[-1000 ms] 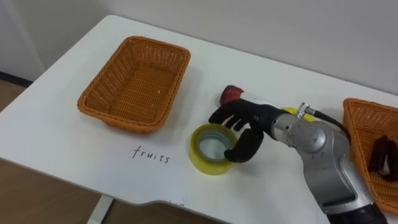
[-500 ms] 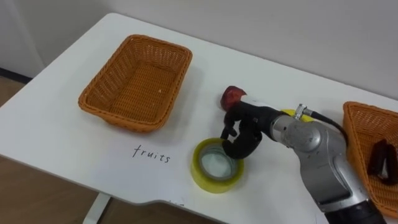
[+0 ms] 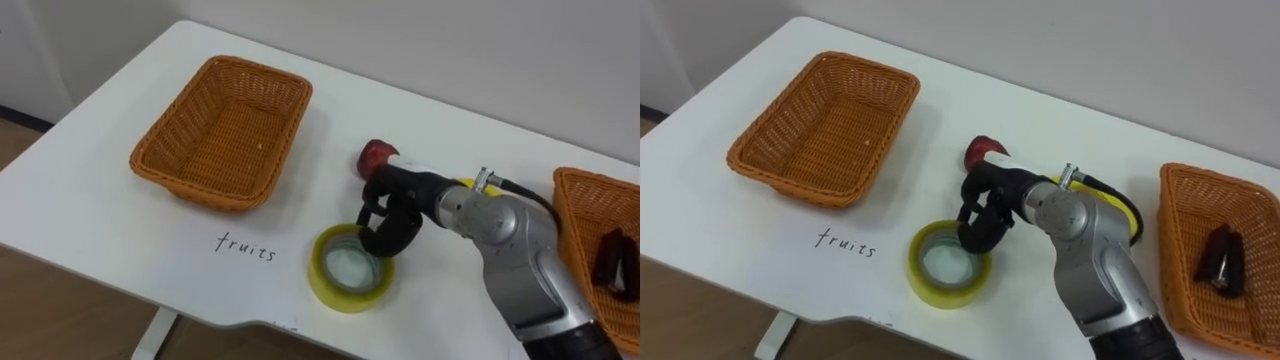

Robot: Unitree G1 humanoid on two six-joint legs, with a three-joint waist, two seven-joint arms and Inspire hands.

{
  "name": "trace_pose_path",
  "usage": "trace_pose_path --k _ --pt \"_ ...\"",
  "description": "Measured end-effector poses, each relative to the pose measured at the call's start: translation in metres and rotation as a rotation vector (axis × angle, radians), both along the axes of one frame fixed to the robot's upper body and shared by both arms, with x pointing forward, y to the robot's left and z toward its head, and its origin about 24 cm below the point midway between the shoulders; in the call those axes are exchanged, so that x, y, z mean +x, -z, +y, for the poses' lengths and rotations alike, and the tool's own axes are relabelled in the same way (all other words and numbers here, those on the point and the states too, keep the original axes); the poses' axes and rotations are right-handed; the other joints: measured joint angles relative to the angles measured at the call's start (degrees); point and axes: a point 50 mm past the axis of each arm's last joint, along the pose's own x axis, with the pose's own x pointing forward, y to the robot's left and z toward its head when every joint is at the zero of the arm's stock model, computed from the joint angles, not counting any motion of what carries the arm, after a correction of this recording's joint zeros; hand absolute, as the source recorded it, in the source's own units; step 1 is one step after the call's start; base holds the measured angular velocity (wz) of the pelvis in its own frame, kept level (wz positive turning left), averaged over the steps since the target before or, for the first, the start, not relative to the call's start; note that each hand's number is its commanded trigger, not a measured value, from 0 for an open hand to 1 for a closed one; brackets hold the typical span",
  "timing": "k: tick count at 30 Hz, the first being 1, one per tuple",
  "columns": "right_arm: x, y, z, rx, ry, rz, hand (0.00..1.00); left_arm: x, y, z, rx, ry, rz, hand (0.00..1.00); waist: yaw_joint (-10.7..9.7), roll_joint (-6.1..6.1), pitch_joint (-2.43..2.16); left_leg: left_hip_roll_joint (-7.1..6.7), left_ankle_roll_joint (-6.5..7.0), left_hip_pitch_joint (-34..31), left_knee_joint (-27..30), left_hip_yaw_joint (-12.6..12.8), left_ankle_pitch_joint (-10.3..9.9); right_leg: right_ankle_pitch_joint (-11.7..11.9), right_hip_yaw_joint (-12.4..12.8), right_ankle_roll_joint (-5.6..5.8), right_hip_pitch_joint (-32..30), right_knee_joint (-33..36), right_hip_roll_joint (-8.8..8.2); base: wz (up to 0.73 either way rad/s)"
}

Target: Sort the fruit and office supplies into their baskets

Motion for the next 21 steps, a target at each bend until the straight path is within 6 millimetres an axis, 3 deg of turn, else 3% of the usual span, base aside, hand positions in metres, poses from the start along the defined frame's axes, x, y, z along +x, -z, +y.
trace_pose_path --k 21 --pt "-0.0071 0.0001 0.0041 -0.057 -0.072 0.047 0.00 -0.0080 -0.0006 0.0056 0.017 -0.002 0.018 0.00 0.2 0.14 0.08 0.06 0.03 0.3 0.0 0.8 0.0 0.0 1.0 0.00 0.0 0.0 0.08 -0.01"
